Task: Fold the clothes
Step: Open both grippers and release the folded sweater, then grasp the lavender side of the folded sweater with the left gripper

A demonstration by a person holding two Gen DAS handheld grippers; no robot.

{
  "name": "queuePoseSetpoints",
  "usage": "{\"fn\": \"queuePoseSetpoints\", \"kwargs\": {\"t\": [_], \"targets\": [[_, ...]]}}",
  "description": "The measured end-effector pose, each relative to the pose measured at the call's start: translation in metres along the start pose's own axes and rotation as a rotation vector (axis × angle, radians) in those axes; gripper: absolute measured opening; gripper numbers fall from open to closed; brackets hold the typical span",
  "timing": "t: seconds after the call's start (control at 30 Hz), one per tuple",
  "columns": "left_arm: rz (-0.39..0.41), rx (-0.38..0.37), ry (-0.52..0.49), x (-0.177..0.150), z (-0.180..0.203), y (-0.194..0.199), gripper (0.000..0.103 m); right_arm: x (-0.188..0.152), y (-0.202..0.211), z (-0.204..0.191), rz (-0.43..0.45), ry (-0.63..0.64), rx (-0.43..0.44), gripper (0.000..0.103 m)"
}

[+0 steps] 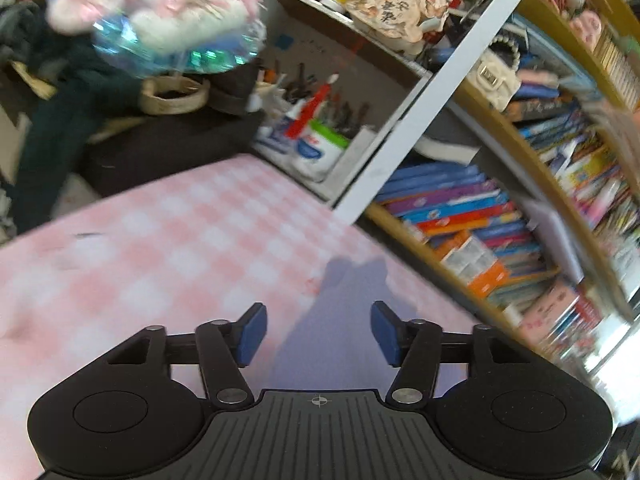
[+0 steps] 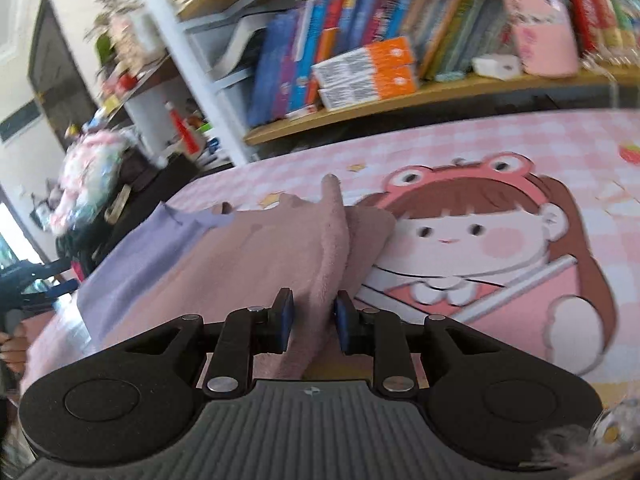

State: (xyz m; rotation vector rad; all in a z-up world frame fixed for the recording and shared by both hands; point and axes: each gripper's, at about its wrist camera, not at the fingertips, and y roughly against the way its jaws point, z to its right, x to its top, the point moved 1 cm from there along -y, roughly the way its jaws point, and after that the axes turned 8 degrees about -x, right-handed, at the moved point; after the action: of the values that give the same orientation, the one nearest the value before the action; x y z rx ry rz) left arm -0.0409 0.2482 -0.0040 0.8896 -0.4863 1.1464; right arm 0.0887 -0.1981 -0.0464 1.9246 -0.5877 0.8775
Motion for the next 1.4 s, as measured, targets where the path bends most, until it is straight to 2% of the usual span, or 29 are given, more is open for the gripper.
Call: {"fn": "queuePoseSetpoints", "kwargs": {"t": [0.1, 0.17, 0.37, 0.47, 0.57, 0.67, 0.73, 0.8, 0.87, 0.93, 1.0, 1.13, 1.2, 1.23, 1.3, 1.4], "targets": [[-0.040, 0.051, -0.016, -0.006, 0.001, 0.018, 0.070, 0.000, -0.004, -0.014, 0.000, 0.054, -0.002, 0.023], [-0.061, 0.058, 0.009, -0.010, 0.001, 0.023, 0.071, 0.000, -0.006, -0.018, -0.001, 0.070, -0.003, 0.024], [-0.097, -0.008, 0.184, -0.023, 0.000, 0.012, 0.071, 0.001, -0.005, -0.020, 0.012, 0.073, -0.043, 0.033], [-0.114, -0.043, 0.274, -0.029, -0.001, 0.006, 0.070, 0.000, -0.001, -0.023, 0.030, 0.114, -0.077, 0.035], [-0.096, -0.039, 0.346, -0.030, -0.005, -0.005, 0.069, -0.001, 0.003, -0.026, 0.045, 0.166, -0.110, 0.037], [-0.043, -0.004, 0.433, -0.029, -0.012, -0.015, 0.058, -0.003, 0.003, -0.030, 0.048, 0.217, -0.136, 0.040], [-0.007, 0.019, 0.489, -0.028, -0.016, -0.020, 0.056, -0.004, 0.002, -0.035, 0.046, 0.258, -0.166, 0.049], [0.010, 0.040, 0.511, -0.027, -0.015, -0.024, 0.053, -0.006, 0.002, -0.038, 0.050, 0.284, -0.188, 0.051], [0.010, 0.063, 0.507, -0.026, -0.013, -0.028, 0.045, -0.007, 0.002, -0.042, 0.054, 0.310, -0.200, 0.052], [0.002, 0.064, 0.503, -0.027, -0.010, -0.032, 0.029, -0.008, 0.002, -0.044, 0.059, 0.330, -0.213, 0.054], [0.001, 0.043, 0.471, -0.028, -0.002, -0.033, 0.022, -0.009, 0.002, -0.045, 0.062, 0.338, -0.223, 0.056], [0.035, -0.059, 0.199, -0.020, 0.050, -0.021, 0.021, -0.008, 0.002, -0.043, 0.056, 0.319, -0.220, 0.059], [0.051, -0.082, 0.092, -0.020, 0.070, -0.019, 0.022, -0.007, 0.002, -0.041, 0.052, 0.305, -0.216, 0.061], [0.052, -0.067, 0.069, -0.020, 0.072, -0.020, 0.025, -0.007, 0.002, -0.040, 0.051, 0.302, -0.215, 0.062], [0.043, -0.003, 0.065, -0.023, 0.068, -0.025, 0.026, -0.006, 0.002, -0.040, 0.049, 0.297, -0.212, 0.062], [0.028, 0.039, 0.146, -0.024, 0.048, -0.030, 0.026, -0.006, 0.002, -0.040, 0.049, 0.298, -0.212, 0.062]]}}
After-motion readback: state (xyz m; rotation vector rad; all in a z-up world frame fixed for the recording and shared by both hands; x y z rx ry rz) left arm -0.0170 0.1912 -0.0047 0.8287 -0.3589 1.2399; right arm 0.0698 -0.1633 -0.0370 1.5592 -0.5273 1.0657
